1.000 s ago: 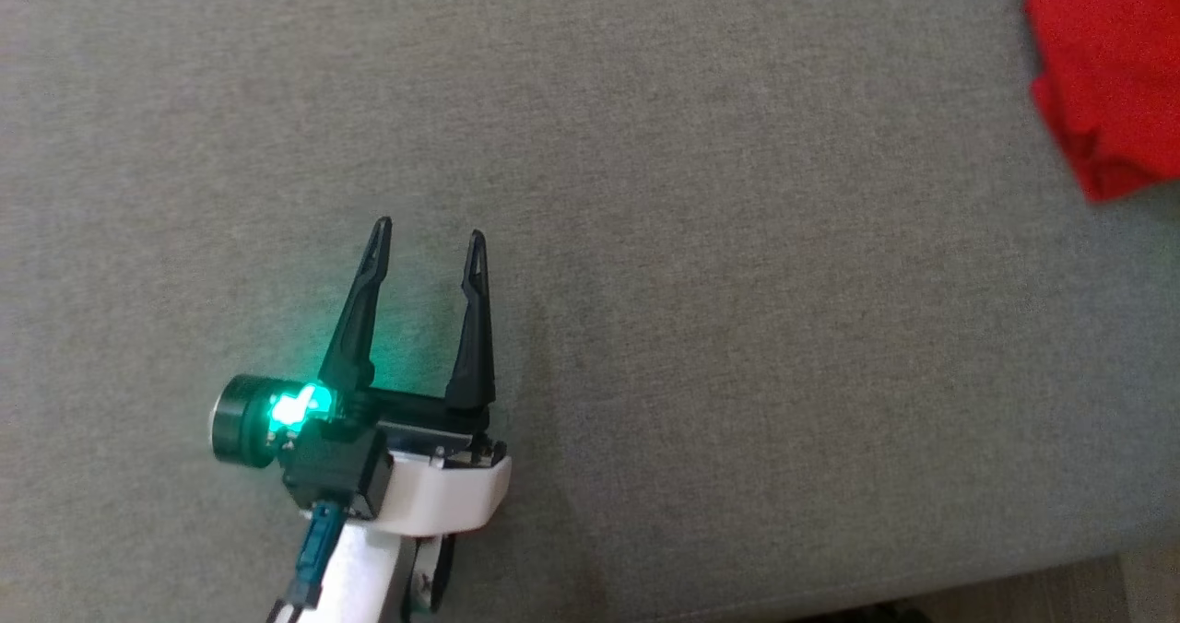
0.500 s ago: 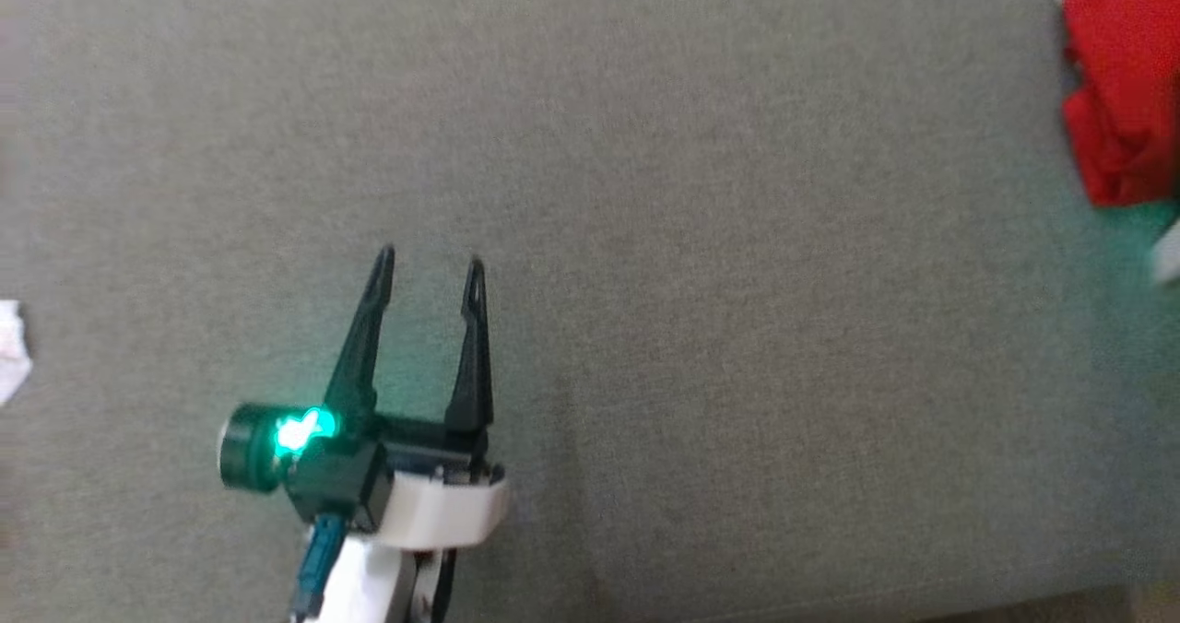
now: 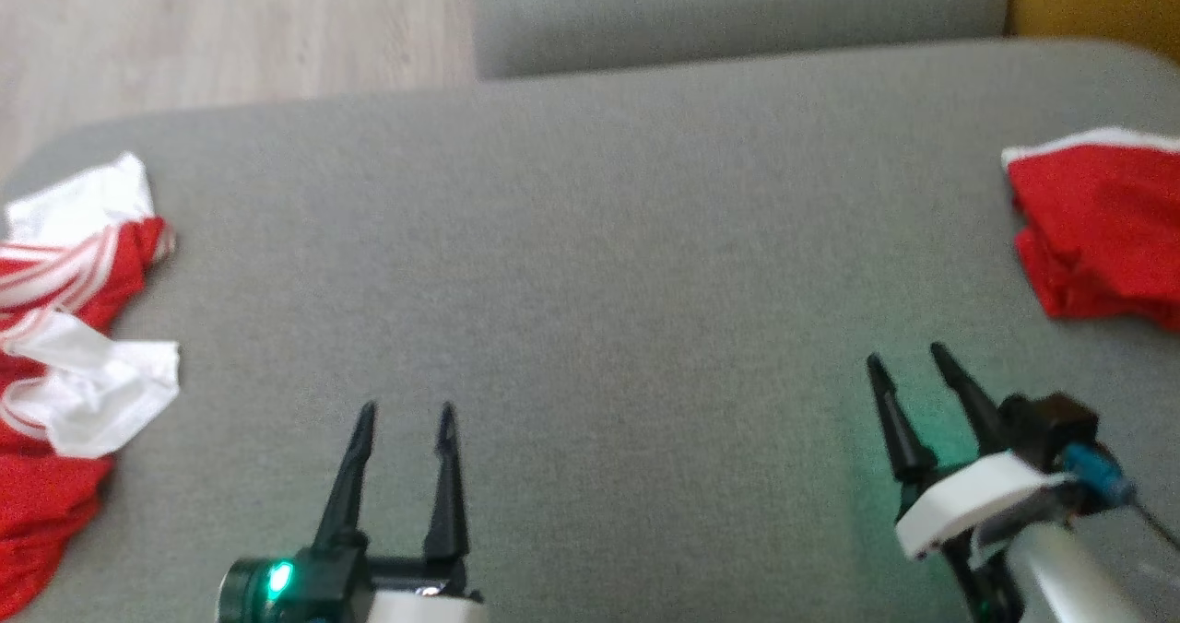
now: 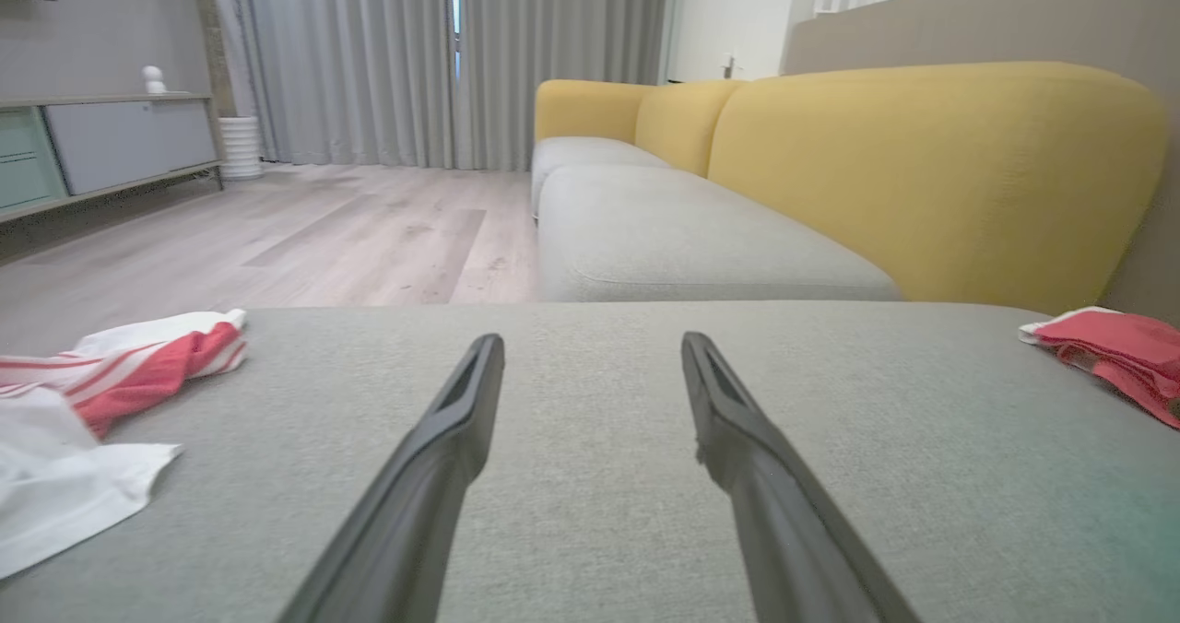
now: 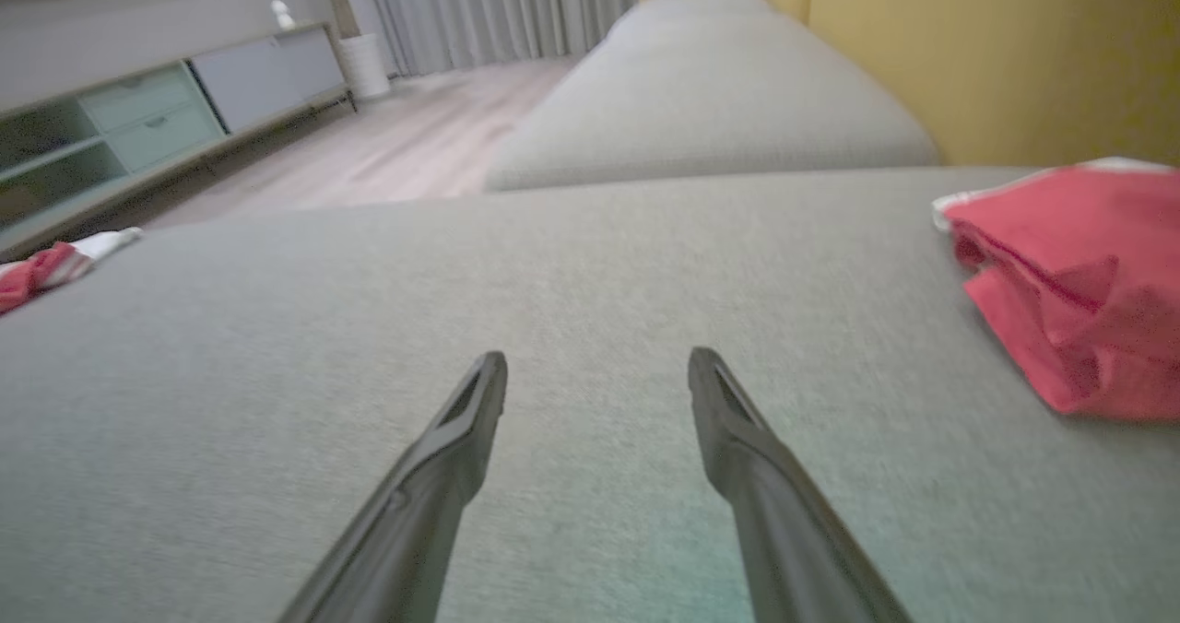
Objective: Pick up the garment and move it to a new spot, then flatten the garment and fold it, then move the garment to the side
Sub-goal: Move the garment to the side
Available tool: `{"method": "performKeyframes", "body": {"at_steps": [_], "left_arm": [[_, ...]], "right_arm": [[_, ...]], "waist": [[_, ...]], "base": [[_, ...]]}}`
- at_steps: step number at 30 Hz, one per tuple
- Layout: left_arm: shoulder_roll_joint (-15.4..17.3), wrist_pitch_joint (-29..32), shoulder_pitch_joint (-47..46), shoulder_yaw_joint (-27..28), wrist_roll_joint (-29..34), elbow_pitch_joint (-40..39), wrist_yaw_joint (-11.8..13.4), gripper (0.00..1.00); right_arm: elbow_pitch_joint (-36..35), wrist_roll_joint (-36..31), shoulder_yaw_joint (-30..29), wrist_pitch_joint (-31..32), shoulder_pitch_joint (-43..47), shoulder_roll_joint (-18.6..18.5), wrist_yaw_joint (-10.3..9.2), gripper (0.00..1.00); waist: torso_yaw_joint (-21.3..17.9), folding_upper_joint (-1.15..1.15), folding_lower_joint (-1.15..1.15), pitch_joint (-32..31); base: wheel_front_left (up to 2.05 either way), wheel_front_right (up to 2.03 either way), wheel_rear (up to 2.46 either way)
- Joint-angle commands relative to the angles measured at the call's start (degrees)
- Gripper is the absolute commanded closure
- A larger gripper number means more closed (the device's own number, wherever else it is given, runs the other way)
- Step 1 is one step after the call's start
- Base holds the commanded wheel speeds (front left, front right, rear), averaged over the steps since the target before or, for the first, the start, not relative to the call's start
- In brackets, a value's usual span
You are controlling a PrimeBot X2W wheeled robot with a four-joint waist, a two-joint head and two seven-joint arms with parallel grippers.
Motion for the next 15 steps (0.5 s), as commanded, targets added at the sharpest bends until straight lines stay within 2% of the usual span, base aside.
{"method": "performKeyframes", "body": {"at_steps": [1, 3, 9, 15], "left_arm": [[-0.24, -0.3, -0.53, 2.65, -0.69, -1.65, 0.42, 0.0], [-0.24, -0.3, 0.44, 3.6, -1.13, -2.2, 0.55, 0.0], [-0.24, -0.3, 3.17, 6.12, -2.84, -4.32, 1.13, 0.0], [-0.24, -0.3, 4.91, 7.02, -1.42, -4.75, 0.04, 0.0]], "right_arm": [[-2.58, -1.15, 0.78, -1.19, 0.06, 0.33, -0.1, 0.0], [-4.32, -2.72, 0.26, -1.7, 1.88, 1.45, -0.1, 0.0], [-15.84, -7.43, -4.43, -1.84, 8.92, 4.42, -0.1, 0.0], [-19.5, -8.98, -8.45, -1.85, 14.5, 6.9, -0.1, 0.0]], "waist": [[2.32, 0.0, 0.02, -4.34], [2.87, 0.0, 0.02, -5.37], [4.39, 0.0, 0.02, -7.58], [5.35, 0.0, 0.02, -8.73]], "base": [[0.0, 0.0, 0.0], [0.0, 0.0, 0.0], [0.0, 0.0, 0.0], [0.0, 0.0, 0.0]]}}
